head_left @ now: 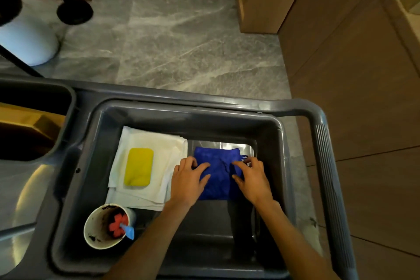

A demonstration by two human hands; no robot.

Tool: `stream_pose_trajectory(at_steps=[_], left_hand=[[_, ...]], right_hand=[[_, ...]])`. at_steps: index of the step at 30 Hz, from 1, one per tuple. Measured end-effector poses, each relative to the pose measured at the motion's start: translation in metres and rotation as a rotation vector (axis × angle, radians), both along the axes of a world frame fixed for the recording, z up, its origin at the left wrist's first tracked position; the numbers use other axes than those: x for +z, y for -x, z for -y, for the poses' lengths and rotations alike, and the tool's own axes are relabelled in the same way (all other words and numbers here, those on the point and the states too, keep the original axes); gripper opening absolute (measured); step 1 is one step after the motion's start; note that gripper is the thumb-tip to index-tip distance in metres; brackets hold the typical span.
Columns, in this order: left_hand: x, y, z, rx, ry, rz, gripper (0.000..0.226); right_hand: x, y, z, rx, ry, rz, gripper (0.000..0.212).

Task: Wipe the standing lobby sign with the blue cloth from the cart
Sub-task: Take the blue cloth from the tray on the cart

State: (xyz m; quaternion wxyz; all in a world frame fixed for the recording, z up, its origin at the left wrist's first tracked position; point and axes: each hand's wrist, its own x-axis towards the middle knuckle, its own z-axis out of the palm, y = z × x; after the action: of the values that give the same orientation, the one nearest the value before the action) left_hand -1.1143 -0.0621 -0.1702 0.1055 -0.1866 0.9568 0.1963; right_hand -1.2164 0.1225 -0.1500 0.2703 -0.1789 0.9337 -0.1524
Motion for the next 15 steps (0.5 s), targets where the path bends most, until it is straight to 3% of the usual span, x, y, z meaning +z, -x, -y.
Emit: stream_pose_trajectory(at_steps=[6,15], left_hand=[[-0.015,-0.005,0.0,0.001,0.01,0.039,0.052],[-0.016,-0.013,0.013,0.079,0.058,0.022,0.054]], right_hand=[[-0.006,-0.002,0.004,0.02,-0.019,-0.062,0.051],[0.003,-0.007,-0.004,-0.062,0.046,0.056,0.05]])
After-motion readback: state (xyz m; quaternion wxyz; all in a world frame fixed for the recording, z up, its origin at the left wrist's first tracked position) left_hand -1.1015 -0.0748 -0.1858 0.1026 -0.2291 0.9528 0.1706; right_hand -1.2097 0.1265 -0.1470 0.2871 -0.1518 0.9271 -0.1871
